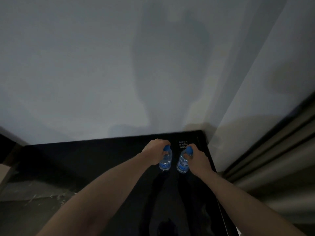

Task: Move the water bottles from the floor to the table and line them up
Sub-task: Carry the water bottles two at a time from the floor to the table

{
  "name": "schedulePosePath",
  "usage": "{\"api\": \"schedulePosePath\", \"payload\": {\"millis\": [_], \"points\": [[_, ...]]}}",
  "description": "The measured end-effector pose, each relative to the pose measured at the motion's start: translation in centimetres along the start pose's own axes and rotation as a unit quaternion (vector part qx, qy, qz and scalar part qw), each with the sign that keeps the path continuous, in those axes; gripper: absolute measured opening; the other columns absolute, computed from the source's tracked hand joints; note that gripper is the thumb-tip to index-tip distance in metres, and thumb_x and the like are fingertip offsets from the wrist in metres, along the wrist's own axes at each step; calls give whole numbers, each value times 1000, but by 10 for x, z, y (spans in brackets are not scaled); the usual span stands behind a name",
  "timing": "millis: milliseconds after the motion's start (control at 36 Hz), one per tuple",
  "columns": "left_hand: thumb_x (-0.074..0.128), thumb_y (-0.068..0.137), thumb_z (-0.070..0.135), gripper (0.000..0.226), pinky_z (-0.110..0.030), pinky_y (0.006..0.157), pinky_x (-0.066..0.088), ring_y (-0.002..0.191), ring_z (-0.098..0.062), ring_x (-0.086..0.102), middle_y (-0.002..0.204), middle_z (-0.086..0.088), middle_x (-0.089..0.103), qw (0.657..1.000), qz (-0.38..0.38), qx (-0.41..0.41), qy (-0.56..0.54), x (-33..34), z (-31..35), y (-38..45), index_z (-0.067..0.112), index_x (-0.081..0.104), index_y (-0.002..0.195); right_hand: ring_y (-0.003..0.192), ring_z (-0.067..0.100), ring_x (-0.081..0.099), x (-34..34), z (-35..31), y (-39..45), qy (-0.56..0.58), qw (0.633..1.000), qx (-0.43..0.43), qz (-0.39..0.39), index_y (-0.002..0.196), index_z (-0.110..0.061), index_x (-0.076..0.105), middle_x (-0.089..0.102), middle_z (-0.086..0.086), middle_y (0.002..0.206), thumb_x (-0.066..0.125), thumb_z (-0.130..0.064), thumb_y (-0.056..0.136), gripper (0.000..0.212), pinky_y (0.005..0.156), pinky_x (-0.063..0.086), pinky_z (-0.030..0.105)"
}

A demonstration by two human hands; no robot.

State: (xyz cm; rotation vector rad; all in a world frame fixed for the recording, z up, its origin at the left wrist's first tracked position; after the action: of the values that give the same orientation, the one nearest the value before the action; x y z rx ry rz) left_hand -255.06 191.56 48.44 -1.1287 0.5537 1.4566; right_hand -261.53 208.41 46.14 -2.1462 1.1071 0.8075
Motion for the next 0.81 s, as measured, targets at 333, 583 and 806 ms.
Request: {"api": "schedulePosePath", "payload": {"millis": [333, 583, 806], "points": [[66, 94, 19, 36, -35, 85, 50, 107, -24, 62, 121, -3, 62, 1000, 8, 5, 19, 6, 5, -3, 21, 57, 129, 73, 5, 56, 5, -1, -30, -48, 998, -19, -35, 106, -31, 50, 63, -4, 91, 58, -33, 98, 11, 57, 39, 23], [62, 97, 21, 55, -38, 94, 51, 123, -27, 56, 141, -5, 54, 1000, -2, 19, -9, 10, 14, -12, 23, 43, 149, 88, 15, 65, 4, 2, -56, -77, 997, 6, -14, 123, -31, 55, 67, -1, 107, 63, -34, 95, 30, 75, 53, 30], [62, 97, 25, 58, -34, 104, 45, 130, -21, 51, 152, 2, 43, 997, 45, 11, -62, -24, -5, -64, 24, 40, 151, 117, 19, 58, -18, -34, -70, -36, 999, -4, 21, 132, -25, 57, 59, -2, 133, 72, -28, 88, 46, 92, 46, 27]]}}
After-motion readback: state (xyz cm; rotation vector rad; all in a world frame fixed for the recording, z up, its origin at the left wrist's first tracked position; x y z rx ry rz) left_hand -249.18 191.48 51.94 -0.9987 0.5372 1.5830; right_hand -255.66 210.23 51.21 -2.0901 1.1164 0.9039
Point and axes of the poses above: each hand's wrist, its own y-axis towards the middle knuckle, its own x-axis out of the palm, z = x × y, the point moved 10 cm from there along y, towards the middle knuckle
